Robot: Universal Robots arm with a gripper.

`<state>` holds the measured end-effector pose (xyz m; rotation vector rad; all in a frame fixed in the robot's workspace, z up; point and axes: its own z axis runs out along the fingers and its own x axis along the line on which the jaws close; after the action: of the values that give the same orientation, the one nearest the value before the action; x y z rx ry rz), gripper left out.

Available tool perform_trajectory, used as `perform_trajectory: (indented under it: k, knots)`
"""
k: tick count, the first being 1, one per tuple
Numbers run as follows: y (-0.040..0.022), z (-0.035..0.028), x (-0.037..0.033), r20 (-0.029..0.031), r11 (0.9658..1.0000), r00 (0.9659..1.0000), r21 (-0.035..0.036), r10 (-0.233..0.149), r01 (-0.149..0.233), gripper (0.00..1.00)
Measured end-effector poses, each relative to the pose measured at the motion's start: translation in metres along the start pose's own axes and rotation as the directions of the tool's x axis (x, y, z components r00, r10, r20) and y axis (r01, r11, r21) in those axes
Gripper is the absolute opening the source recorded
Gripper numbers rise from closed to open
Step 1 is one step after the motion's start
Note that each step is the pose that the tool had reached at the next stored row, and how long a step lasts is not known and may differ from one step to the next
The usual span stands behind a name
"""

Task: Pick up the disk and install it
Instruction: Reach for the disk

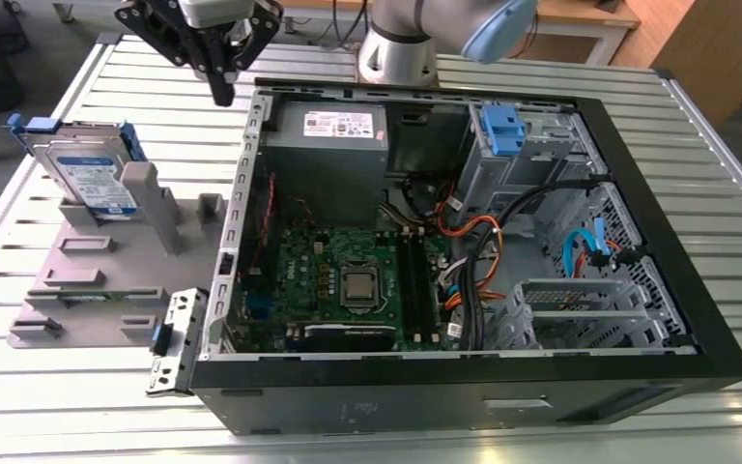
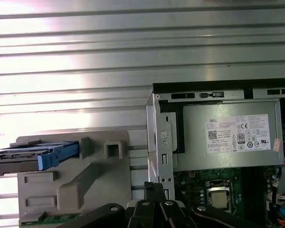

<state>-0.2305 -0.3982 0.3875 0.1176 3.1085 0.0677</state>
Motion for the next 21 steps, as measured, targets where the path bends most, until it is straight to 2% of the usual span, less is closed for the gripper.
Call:
perform_trajectory:
  k: [21]
  knots:
    - [0.0013, 0.0044, 0.0477, 0.0001, 1.0, 1.0, -0.0001, 0.0, 0.0, 0.11]
